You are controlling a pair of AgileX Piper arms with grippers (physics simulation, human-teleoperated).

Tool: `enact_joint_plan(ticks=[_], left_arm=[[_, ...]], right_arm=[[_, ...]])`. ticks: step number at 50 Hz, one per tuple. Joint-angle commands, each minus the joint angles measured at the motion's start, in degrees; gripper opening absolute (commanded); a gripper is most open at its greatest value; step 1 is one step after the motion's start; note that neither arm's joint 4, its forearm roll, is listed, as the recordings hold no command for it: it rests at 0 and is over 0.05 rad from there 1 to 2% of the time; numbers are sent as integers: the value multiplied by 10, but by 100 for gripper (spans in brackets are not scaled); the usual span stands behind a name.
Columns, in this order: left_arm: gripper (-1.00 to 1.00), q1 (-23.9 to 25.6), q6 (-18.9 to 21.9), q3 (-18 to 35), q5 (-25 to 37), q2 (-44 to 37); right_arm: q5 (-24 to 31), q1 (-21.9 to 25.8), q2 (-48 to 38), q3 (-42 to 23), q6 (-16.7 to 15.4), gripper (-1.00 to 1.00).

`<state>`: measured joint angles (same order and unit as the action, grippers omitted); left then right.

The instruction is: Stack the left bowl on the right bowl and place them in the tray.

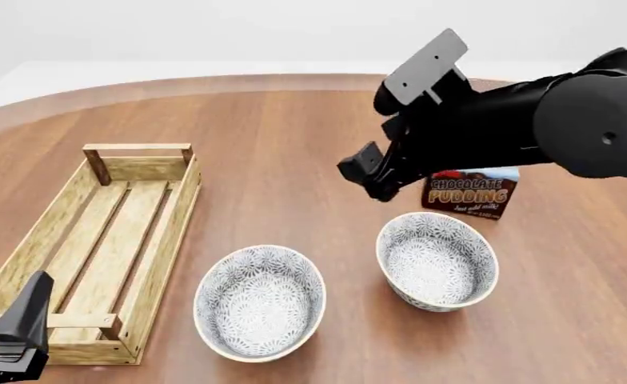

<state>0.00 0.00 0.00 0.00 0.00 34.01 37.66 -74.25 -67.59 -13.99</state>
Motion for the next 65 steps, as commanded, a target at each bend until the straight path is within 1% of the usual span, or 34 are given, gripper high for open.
enact_joint_plan(ticks=[1,7,9,11,22,29,41,47,61,65], left_arm=[[100,0,0,0,0,0],[100,0,0,0,0,0],[100,0,0,0,0,0],[100,0,0,0,0,0],[100,0,0,0,0,0],[100,0,0,0,0,0],[100,0,0,0,0,0],[100,0,0,0,0,0],[100,0,0,0,0,0],[100,0,0,0,0,0]], right_arm=[[5,67,-75,-33,61,100],[1,84,-93,-32,80,100],[-1,82,-97,-28,78,100],[-6,84,-105,-23,86,100],[-33,85,-125,7,98,100],[-42,90,-135,10,105,100],[-73,101,-153,29,120,100],[-105,106,-165,45,141,100],[-154,105,-188,78,162,100],[-171,109,-197,87,174,100]])
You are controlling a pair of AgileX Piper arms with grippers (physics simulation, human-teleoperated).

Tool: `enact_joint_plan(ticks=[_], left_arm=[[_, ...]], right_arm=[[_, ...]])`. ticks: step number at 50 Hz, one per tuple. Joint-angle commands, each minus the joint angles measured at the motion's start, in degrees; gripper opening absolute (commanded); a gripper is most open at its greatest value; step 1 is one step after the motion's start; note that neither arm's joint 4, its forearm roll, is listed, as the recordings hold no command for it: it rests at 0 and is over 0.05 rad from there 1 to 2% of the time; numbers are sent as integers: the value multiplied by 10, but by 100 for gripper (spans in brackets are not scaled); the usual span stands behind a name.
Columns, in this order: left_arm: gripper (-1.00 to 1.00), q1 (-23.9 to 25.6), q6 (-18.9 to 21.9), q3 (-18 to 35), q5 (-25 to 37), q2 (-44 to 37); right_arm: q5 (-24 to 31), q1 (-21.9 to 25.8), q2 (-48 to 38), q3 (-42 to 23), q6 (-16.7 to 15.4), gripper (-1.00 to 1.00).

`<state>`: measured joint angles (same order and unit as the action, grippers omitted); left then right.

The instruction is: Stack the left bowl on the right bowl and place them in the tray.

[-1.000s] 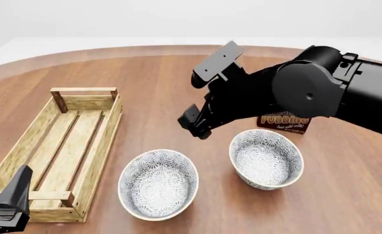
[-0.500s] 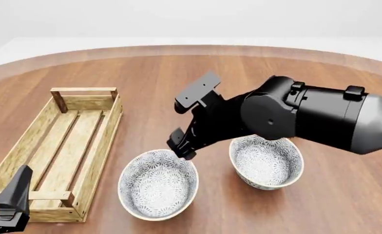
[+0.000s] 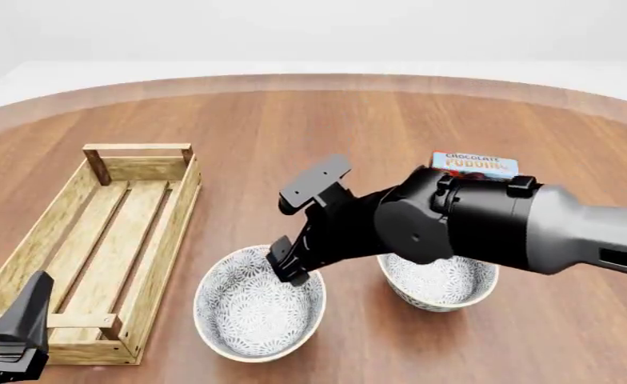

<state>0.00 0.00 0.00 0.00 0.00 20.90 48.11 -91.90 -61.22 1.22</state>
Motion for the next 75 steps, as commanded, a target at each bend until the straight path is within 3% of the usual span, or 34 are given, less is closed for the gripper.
enact_joint_plan(ticks=[1,32,75], left_arm=[[100,0,0,0,0,0],[100,0,0,0,0,0],[100,0,0,0,0,0]], right_arm=[[-40,5,-20,24,22,100],[-84,-22,-35,63,23,100],[-178,-25,-89,111,61,100]])
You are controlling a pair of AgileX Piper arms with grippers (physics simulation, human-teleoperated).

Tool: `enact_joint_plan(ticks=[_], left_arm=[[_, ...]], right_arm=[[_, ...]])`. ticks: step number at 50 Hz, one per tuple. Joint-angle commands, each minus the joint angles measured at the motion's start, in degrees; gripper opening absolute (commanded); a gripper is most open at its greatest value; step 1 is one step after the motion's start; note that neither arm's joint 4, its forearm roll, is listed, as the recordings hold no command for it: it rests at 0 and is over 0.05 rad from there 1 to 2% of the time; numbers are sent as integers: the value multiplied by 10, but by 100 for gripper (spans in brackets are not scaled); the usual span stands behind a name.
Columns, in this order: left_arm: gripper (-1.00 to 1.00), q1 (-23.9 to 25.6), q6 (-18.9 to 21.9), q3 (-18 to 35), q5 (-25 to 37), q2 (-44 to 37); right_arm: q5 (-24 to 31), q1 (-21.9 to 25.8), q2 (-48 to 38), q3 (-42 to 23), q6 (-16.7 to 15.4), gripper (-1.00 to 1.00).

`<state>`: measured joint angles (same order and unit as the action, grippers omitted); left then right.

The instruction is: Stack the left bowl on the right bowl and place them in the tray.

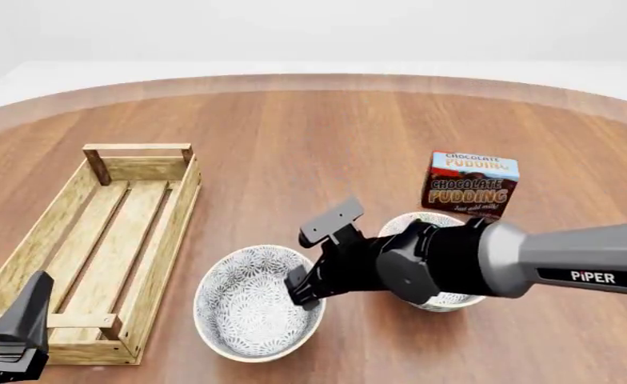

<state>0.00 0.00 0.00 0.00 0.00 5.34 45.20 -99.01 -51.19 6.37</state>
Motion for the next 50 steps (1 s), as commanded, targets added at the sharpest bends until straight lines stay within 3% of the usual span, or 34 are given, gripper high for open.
enact_joint_plan(ticks=[1,30,31,45,50], left_arm=[[100,0,0,0,0,0],[100,0,0,0,0,0],[100,0,0,0,0,0],[100,0,0,0,0,0],[100,0,0,0,0,0]], right_arm=[[-25,6,-21,11,11,100],[-39,11,-40,18,21,100],[-35,9,-36,16,18,-100],[-32,3,-18,13,14,-100],[-28,-1,33,13,14,-100]])
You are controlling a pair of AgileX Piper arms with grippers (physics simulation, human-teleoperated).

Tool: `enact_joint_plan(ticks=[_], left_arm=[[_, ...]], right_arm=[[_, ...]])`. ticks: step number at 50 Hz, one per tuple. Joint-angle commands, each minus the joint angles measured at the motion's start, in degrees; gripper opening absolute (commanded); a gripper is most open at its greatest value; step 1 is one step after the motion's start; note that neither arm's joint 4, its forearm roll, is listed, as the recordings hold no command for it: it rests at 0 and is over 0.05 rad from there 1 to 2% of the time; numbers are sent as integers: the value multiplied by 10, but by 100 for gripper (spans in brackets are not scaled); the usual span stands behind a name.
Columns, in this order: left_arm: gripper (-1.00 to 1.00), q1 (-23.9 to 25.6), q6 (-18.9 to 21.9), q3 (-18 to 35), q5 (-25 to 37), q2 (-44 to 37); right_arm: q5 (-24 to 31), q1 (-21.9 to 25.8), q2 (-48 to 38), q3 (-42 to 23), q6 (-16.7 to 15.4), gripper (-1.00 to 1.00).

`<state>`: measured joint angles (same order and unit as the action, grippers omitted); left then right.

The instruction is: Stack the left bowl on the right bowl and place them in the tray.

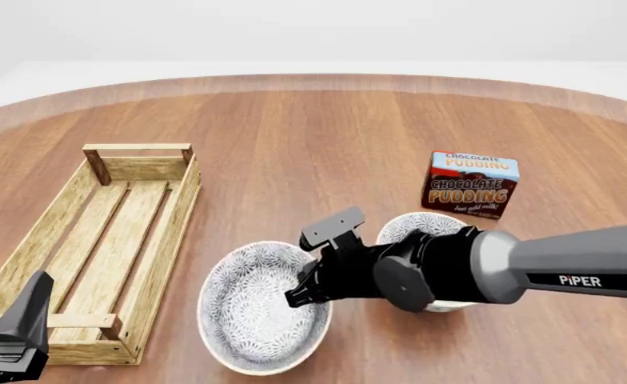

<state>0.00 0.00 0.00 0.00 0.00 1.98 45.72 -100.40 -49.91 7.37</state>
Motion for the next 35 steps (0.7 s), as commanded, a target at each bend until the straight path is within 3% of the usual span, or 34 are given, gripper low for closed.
enact_joint_plan(ticks=[1,8,26,29,35], left_arm=[[100,0,0,0,0,0],[100,0,0,0,0,0],[100,0,0,0,0,0],[100,0,0,0,0,0],[100,0,0,0,0,0]], right_arm=[[11,-10,64,-3,2,-100],[46,-38,136,-26,-19,-100],[117,-90,246,-69,-22,-100],[124,-107,261,-68,-20,-100],[124,-131,293,-40,16,-100]])
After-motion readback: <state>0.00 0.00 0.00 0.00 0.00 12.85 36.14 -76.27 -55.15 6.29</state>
